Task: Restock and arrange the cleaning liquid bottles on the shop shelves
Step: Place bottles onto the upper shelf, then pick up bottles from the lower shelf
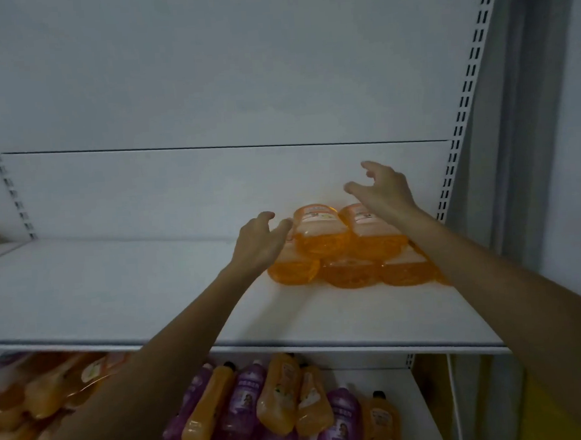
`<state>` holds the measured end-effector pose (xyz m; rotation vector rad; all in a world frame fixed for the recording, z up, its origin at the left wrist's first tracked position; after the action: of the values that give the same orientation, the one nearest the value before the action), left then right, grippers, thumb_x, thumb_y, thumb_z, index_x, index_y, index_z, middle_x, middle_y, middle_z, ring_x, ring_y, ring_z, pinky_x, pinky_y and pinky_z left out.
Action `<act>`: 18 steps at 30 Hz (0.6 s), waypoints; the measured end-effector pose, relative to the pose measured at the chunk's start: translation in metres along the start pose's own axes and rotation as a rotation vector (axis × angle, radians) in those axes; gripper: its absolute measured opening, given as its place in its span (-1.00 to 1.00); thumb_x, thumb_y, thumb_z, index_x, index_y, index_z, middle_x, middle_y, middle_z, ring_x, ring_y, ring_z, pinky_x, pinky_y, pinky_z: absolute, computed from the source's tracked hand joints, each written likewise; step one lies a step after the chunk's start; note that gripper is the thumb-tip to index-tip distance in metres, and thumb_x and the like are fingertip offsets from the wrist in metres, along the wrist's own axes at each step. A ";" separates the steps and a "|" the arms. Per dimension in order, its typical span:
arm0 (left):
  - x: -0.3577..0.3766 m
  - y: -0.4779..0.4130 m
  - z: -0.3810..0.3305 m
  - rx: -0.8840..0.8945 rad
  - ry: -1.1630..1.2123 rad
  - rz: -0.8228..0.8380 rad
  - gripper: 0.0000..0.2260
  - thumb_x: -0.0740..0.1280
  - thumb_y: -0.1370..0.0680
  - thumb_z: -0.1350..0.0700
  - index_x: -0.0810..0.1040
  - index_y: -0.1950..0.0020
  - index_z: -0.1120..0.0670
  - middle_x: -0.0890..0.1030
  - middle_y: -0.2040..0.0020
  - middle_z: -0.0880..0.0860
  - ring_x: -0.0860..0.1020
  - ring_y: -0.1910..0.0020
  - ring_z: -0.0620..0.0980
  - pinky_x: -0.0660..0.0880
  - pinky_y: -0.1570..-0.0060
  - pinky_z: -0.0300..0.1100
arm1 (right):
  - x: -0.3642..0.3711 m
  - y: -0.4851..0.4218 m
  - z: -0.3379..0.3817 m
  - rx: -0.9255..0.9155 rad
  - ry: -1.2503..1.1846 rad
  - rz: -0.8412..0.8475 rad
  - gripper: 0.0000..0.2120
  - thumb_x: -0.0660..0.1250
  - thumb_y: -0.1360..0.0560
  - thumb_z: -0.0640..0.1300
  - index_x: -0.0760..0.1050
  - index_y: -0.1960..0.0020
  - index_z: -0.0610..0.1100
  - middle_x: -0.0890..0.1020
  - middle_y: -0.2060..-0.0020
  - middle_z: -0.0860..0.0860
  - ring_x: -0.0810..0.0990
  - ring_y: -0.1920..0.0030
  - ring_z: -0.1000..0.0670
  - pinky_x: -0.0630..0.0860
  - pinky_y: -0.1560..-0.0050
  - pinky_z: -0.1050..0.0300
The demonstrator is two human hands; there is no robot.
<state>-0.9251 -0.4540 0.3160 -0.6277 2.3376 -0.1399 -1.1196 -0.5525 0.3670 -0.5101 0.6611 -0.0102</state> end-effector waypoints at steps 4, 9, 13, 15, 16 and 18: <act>-0.056 0.023 0.025 0.037 -0.094 -0.071 -0.56 0.26 -0.56 0.01 0.34 -0.42 0.10 0.43 -0.36 0.13 0.41 -0.30 0.07 0.35 -0.24 -0.10 | 0.044 0.017 0.078 -0.170 0.004 0.064 -0.42 0.32 -0.49 0.00 0.28 -0.46 -0.10 0.44 -0.34 -0.10 0.33 -0.37 -0.11 0.38 -0.30 -0.04; -0.153 0.067 0.080 -0.004 -0.198 -0.169 -0.56 0.28 -0.55 0.01 0.33 -0.42 0.07 0.43 -0.35 0.11 0.40 -0.31 0.07 0.36 -0.28 -0.06 | 0.131 0.061 0.168 -0.267 -0.064 0.221 -0.43 0.35 -0.47 -0.03 0.31 -0.43 -0.11 0.46 -0.32 -0.11 0.36 -0.35 -0.11 0.39 -0.28 0.02; -0.244 0.117 0.147 -0.118 -0.243 -0.285 -0.61 0.27 -0.56 0.04 0.39 -0.37 0.09 0.47 -0.30 0.10 0.43 -0.26 0.06 0.35 -0.22 -0.11 | 0.206 0.114 0.244 -0.342 -0.142 0.379 -0.44 0.35 -0.48 -0.07 0.31 -0.43 -0.13 0.46 -0.31 -0.12 0.41 -0.32 -0.10 0.40 -0.22 0.07; -0.285 0.143 0.183 -0.176 -0.258 -0.319 -0.63 0.27 -0.56 0.05 0.42 -0.35 0.11 0.49 -0.28 0.11 0.47 -0.22 0.05 0.36 -0.14 -0.16 | 0.241 0.147 0.282 -0.376 -0.186 0.450 -0.46 0.35 -0.48 -0.06 0.32 -0.42 -0.12 0.47 -0.29 -0.11 0.45 -0.26 -0.07 0.44 -0.22 0.05; -0.303 0.157 0.200 -0.206 -0.255 -0.331 -0.63 0.28 -0.56 0.06 0.43 -0.34 0.12 0.50 -0.27 0.11 0.48 -0.20 0.04 0.37 -0.11 -0.18 | 0.257 0.164 0.300 -0.395 -0.206 0.477 -0.48 0.35 -0.48 -0.06 0.34 -0.41 -0.12 0.49 -0.26 -0.10 0.47 -0.22 -0.06 0.46 -0.21 0.04; -0.334 0.184 0.235 -0.267 -0.225 -0.352 -0.64 0.28 -0.55 0.09 0.44 -0.33 0.14 0.52 -0.25 0.13 0.50 -0.19 0.04 0.38 -0.07 -0.21 | 0.287 0.200 0.333 -0.452 -0.233 0.505 -0.53 0.34 -0.48 -0.08 0.39 -0.36 -0.14 0.52 -0.20 -0.08 0.51 -0.14 -0.04 0.48 -0.17 0.03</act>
<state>-0.6314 -0.1169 0.2939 -1.1259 2.0273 0.0834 -0.7254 -0.2755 0.3310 -0.7515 0.5476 0.6780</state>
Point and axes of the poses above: each hand's wrist, its own y-axis away from the middle knuckle, its own x-axis out of the palm, z = x × y, the point moved 7 cm from there along -y, towards the middle knuckle
